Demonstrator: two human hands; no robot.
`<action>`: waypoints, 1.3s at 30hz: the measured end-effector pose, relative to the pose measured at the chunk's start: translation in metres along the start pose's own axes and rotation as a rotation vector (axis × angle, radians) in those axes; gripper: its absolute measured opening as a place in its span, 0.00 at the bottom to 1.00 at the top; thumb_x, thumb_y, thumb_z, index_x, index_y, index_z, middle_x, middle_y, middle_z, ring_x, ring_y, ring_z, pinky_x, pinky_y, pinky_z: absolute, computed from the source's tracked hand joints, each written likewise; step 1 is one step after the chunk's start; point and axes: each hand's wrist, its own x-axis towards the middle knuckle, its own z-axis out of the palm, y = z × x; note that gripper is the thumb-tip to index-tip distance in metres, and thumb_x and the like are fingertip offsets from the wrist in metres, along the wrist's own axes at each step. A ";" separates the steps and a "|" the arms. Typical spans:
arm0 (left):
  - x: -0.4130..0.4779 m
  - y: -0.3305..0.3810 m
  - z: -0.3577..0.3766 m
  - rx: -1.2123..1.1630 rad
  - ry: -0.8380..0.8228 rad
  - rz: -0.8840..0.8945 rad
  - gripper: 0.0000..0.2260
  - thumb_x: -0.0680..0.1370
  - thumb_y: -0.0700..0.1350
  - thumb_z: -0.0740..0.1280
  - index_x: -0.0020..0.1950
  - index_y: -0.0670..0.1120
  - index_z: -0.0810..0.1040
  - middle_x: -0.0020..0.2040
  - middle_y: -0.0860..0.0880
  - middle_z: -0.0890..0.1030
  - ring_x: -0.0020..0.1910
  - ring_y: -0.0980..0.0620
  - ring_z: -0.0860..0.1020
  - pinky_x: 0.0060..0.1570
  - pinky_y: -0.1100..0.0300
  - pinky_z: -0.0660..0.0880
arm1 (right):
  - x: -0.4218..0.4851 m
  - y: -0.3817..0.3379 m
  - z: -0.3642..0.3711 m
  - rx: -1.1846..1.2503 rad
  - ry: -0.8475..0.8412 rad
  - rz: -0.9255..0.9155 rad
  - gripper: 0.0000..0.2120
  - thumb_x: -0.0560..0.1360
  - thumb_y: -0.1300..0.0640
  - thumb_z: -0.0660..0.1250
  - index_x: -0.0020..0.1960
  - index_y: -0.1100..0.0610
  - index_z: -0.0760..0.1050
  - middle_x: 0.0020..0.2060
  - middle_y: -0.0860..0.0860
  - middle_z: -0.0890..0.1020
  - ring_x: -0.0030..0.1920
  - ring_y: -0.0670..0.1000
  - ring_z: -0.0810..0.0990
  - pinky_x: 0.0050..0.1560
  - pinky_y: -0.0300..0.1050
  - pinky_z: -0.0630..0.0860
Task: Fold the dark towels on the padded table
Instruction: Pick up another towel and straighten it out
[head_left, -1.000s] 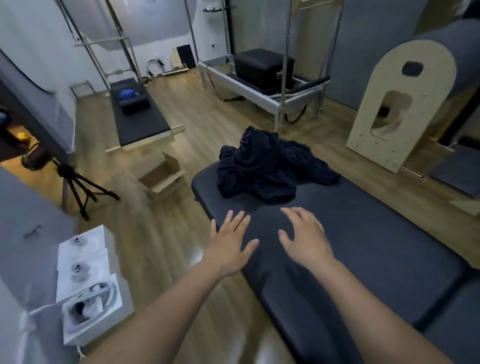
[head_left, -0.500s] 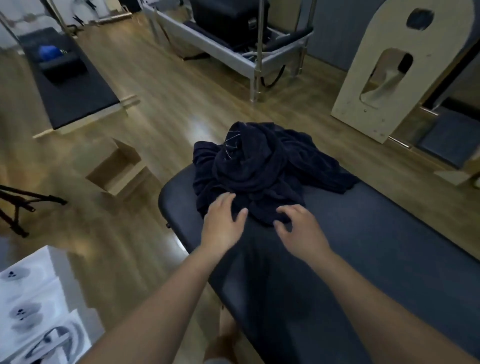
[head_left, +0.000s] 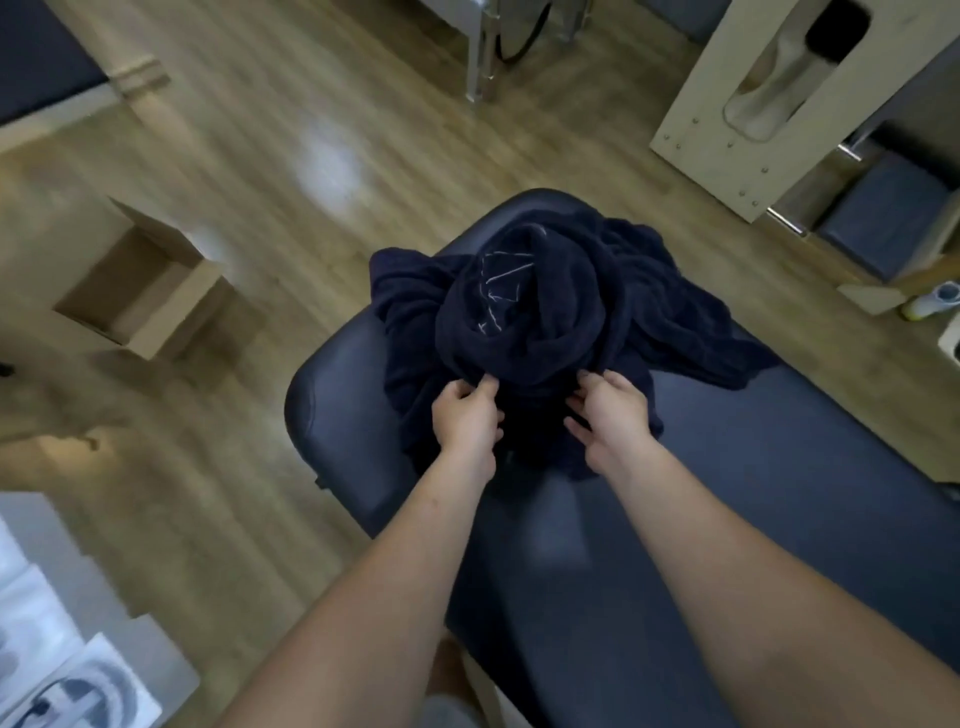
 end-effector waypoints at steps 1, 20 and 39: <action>-0.002 0.001 0.001 -0.003 -0.011 0.006 0.07 0.78 0.48 0.69 0.47 0.46 0.73 0.39 0.50 0.77 0.39 0.51 0.75 0.37 0.58 0.74 | -0.003 -0.004 -0.002 0.022 0.017 -0.004 0.14 0.80 0.59 0.61 0.66 0.54 0.71 0.53 0.53 0.80 0.52 0.51 0.79 0.56 0.50 0.78; -0.325 -0.118 0.118 -0.456 -0.878 -0.185 0.12 0.81 0.41 0.61 0.63 0.41 0.77 0.58 0.40 0.81 0.58 0.40 0.80 0.57 0.44 0.77 | -0.276 -0.058 -0.416 1.235 -0.226 -0.635 0.18 0.73 0.57 0.64 0.62 0.61 0.74 0.54 0.59 0.84 0.52 0.57 0.85 0.49 0.49 0.79; -0.384 -0.365 0.019 -0.053 -0.482 -0.362 0.03 0.79 0.38 0.63 0.50 0.43 0.76 0.48 0.43 0.81 0.45 0.47 0.80 0.39 0.54 0.80 | -0.260 0.249 -0.525 1.257 -0.046 0.105 0.19 0.74 0.58 0.68 0.64 0.61 0.76 0.56 0.61 0.83 0.57 0.61 0.81 0.46 0.55 0.83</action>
